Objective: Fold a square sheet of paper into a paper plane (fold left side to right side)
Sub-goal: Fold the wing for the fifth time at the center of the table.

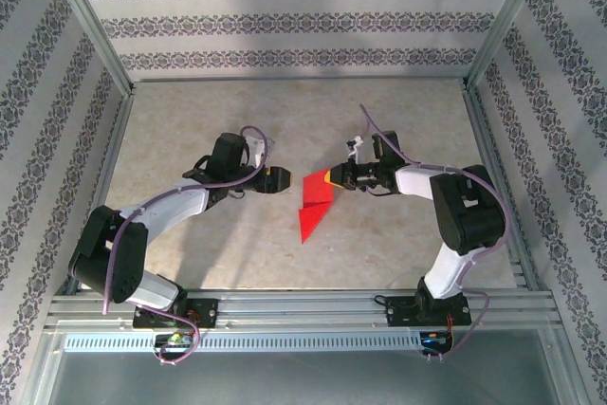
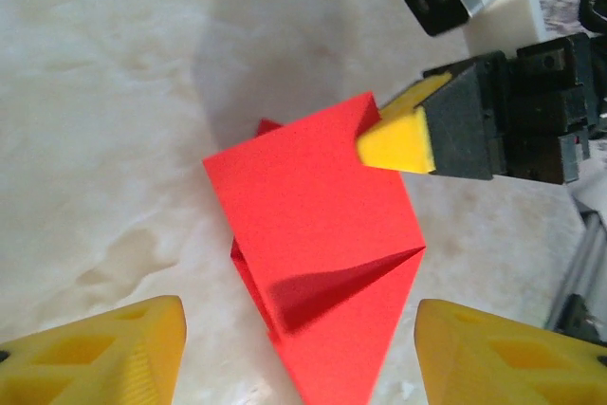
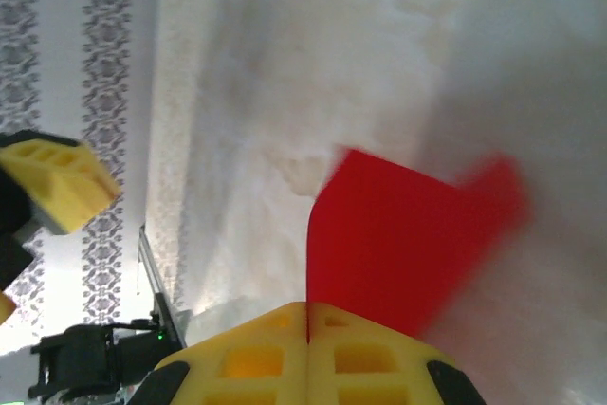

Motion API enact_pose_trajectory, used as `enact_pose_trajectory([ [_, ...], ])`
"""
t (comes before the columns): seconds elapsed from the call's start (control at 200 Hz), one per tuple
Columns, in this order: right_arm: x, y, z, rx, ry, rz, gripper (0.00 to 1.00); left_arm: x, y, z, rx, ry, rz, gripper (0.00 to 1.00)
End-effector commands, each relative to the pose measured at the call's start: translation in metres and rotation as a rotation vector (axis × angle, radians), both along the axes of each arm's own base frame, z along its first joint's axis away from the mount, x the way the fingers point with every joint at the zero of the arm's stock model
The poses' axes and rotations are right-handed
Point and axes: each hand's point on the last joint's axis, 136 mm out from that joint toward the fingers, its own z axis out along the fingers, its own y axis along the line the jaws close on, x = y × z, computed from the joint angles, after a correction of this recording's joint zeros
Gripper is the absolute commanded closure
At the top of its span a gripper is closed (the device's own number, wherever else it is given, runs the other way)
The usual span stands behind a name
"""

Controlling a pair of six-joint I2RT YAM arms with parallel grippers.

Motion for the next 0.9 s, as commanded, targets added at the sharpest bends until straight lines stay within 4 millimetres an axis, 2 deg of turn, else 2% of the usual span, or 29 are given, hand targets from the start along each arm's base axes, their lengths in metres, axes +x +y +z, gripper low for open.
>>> enact_pose_trajectory([
  [0.0,0.004,-0.001,0.0,-0.04,0.035,-0.062,1.0,-0.009,0.009,0.012,0.051,-0.068,0.019,0.35],
  [0.125,0.001,-0.008,-0.003,-0.077,0.11,-0.126,1.0,-0.03,0.0,0.012,0.212,-0.131,-0.039,0.35],
  [0.32,-0.004,-0.012,-0.01,-0.073,0.238,-0.183,1.0,-0.057,-0.027,-0.001,0.463,-0.197,-0.144,0.36],
  [0.415,-0.003,-0.012,-0.012,-0.08,0.257,-0.186,1.0,-0.062,-0.039,-0.006,0.559,-0.23,-0.173,0.36],
  [0.685,-0.002,-0.012,-0.015,-0.085,0.303,-0.207,1.0,-0.081,-0.095,-0.035,0.692,-0.247,-0.313,0.34],
  [0.894,-0.001,-0.012,-0.014,-0.081,0.305,-0.206,1.0,-0.081,-0.113,-0.057,0.796,-0.249,-0.343,0.33],
])
